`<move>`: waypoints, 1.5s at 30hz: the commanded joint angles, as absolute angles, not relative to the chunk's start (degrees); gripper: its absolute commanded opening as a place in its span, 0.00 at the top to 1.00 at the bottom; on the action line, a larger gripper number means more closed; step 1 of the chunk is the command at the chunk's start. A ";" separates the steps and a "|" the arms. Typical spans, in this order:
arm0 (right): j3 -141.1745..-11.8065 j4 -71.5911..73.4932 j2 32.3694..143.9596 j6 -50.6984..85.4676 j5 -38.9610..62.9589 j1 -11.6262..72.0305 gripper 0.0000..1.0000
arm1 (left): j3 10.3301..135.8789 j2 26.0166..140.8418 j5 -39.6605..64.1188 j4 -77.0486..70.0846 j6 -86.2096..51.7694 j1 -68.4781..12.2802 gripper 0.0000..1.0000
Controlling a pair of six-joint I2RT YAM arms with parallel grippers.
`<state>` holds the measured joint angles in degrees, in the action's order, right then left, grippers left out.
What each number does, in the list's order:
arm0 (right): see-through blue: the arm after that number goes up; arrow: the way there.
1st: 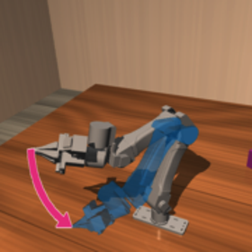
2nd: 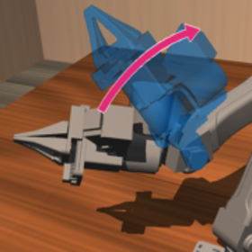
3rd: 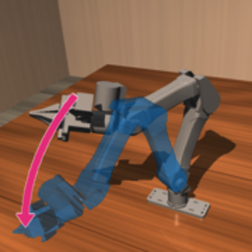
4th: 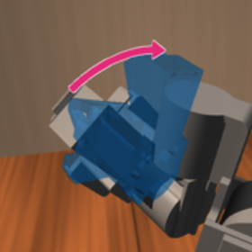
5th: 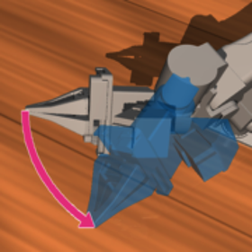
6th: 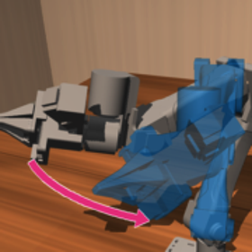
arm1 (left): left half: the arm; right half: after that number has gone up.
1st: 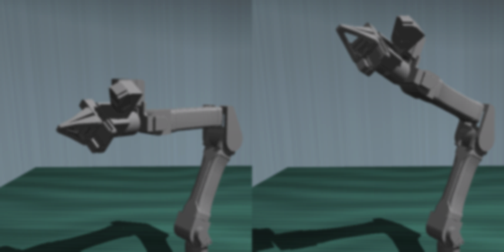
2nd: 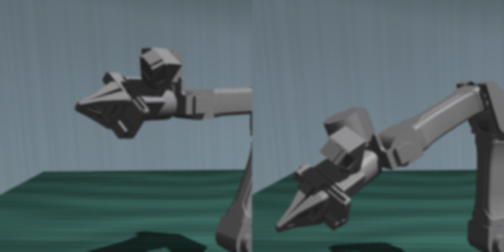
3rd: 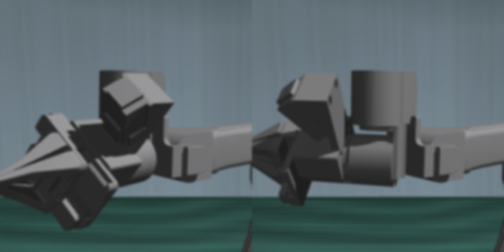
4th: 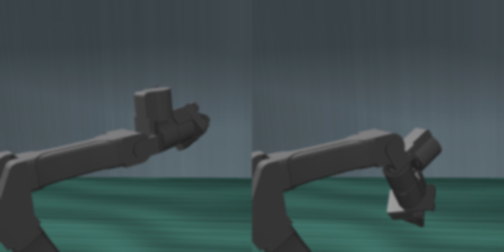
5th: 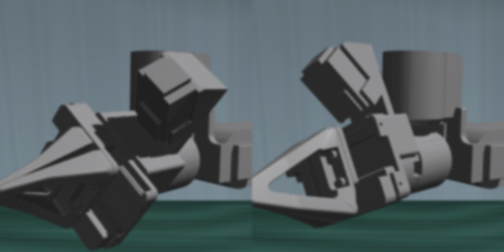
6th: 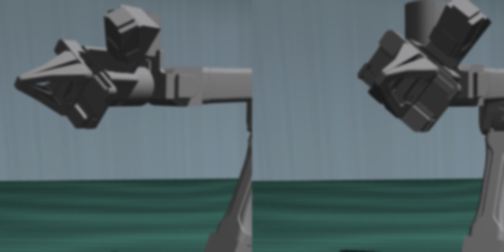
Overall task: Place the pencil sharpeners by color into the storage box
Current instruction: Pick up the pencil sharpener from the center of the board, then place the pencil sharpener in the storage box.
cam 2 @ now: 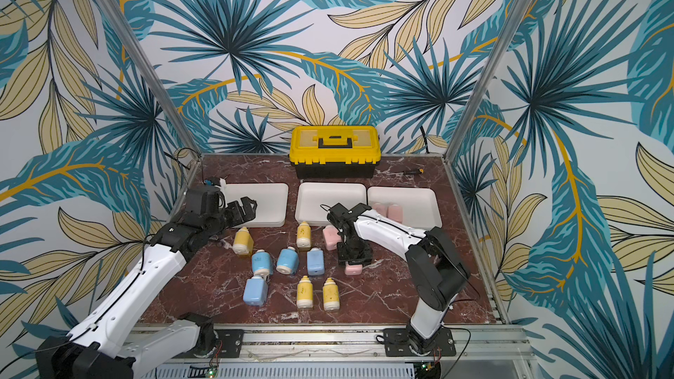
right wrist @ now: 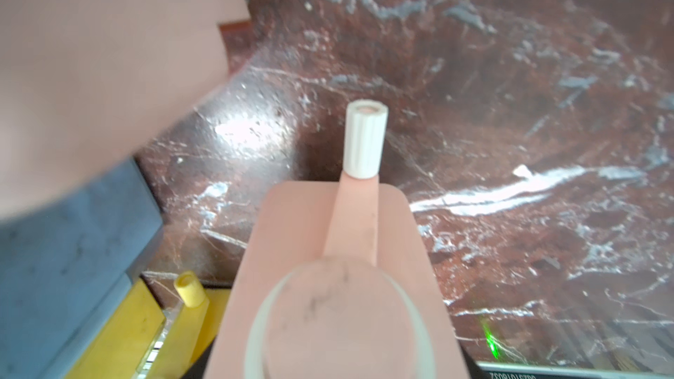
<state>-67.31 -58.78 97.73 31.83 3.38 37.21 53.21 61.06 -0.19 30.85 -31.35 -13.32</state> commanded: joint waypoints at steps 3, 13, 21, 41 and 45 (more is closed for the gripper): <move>-64.66 -60.80 95.22 33.06 2.02 37.09 0.53 | 54.55 61.08 -0.18 30.79 -30.76 -13.47 0.01; -63.27 -61.61 92.75 33.03 1.32 35.85 0.53 | 55.01 61.21 -0.06 30.76 -31.20 -13.51 0.00; -66.68 -66.71 90.04 30.68 -1.17 31.99 0.54 | 55.11 61.78 -0.18 30.76 -31.20 -13.53 0.01; -83.62 -79.54 87.76 20.17 -5.86 12.59 0.55 | 55.76 62.93 -0.52 30.76 -29.92 -13.50 0.01; -86.82 -80.44 89.00 18.15 -6.40 8.80 0.55 | 56.12 63.65 -0.53 30.76 -29.90 -13.46 0.00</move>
<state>-85.01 -77.73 87.81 20.67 -4.93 10.81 54.19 63.20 -0.19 30.92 -30.87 -13.32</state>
